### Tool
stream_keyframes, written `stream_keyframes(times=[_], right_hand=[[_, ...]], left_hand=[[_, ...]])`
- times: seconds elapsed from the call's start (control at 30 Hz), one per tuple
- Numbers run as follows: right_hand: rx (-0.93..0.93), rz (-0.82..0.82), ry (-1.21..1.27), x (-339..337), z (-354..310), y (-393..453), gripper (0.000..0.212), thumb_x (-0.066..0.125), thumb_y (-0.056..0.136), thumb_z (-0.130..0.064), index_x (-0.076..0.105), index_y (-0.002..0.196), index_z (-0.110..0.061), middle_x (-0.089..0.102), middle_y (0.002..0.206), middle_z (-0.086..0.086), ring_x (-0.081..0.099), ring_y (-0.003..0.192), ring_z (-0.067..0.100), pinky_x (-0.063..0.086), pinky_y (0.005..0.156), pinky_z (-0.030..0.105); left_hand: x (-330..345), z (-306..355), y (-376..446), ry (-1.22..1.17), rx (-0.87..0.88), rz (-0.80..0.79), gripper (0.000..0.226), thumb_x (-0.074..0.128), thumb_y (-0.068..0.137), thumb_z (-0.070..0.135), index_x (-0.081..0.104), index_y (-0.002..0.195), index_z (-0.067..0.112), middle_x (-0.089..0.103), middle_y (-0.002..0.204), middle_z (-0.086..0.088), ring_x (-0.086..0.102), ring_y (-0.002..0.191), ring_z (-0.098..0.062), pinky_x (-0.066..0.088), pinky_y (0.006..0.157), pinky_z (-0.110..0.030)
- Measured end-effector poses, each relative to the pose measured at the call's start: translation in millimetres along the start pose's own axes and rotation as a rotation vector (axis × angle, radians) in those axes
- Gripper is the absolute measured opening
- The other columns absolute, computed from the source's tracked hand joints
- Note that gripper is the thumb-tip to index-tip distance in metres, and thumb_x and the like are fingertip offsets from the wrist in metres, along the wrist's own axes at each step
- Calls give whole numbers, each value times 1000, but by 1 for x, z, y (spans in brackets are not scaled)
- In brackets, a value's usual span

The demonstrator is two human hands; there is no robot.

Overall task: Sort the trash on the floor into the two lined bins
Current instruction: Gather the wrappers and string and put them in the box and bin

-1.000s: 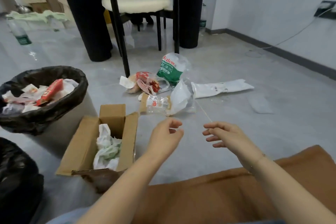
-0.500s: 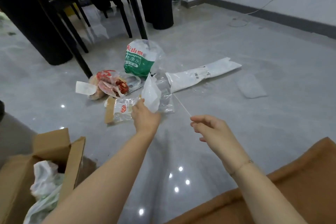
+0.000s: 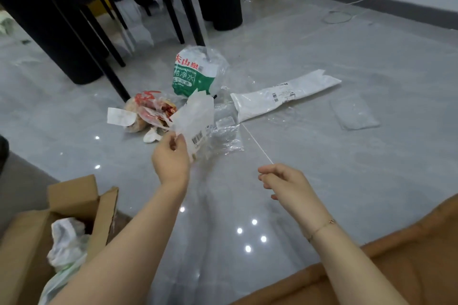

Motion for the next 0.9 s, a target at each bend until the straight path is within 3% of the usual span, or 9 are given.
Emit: stream_keyframes(times=[0.1,0.17,0.3,0.4,0.5,0.63,0.7,0.8,0.9], right_hand=[[15,-26,10,3,-3,-8,19,56,90,-12,68,106,-15,66,109,5,59,92,12,48,83,25],[82,-87,101,11,-6,-21,14,58,92,-16,65,104,-17,64,112,5,60,101,17,52,84,32],[292,-272,365,35,-1,-46,17,64,88,-34,60,99,-22,57,114,5,59,108,27,55,86,42],[356,-351,443,48,5,-56,29,65,86,-35,64,107,-15,66,104,7,64,96,25,55,86,43],[334,-311,542,57,8,-63,31,69,83,-28,64,110,-13,73,98,7,67,86,22,56,77,39],[159,-55,596,52,3,-64,21,67,84,-6,66,105,-8,72,101,12,69,80,21,57,71,33],[52,33,494,42,-2,-65,20,66,83,1,66,102,-5,72,96,13,68,71,16,58,62,25],[-29,89,389,34,-4,-61,21,66,81,6,66,97,-7,72,92,10,68,67,13,57,60,20],[-26,85,314,32,-1,-55,25,68,77,9,65,97,-7,72,93,10,68,71,17,58,63,22]], left_hand=[[-34,0,-20,-68,1,-80,34,52,94,25,53,79,-6,56,72,-24,49,65,-21,48,60,-44],[-56,7,-44,-144,-21,-164,28,54,92,26,58,77,3,63,76,-20,57,70,-20,55,72,-50],[-91,20,-98,-284,-104,-359,19,52,97,11,68,86,15,73,85,-1,70,80,-13,57,65,-21],[-107,14,-120,-415,-197,-443,17,51,97,8,67,100,5,75,93,-8,72,88,-19,58,67,-22],[-106,6,-129,-520,-338,-507,17,51,97,6,65,106,2,74,97,-13,72,88,-27,60,72,-28],[-93,-1,-134,-432,-378,-548,18,56,93,2,64,109,4,75,94,-10,72,86,-23,59,73,-29],[-91,-5,-127,-318,-318,-477,35,64,88,6,56,122,7,68,105,-5,67,94,-19,54,83,-30],[-103,2,-113,-135,-108,-288,77,73,82,15,29,144,22,39,128,5,46,112,-10,39,97,-27],[-111,26,-105,-19,232,-325,72,73,83,22,33,142,27,37,133,10,37,127,-9,31,106,-28]])
Point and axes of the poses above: each hand's wrist, its own y-axis towards the middle knuckle, its own x-axis out of the palm, z = x × y, the point moved 5 cm from there along y, towards the middle knuckle
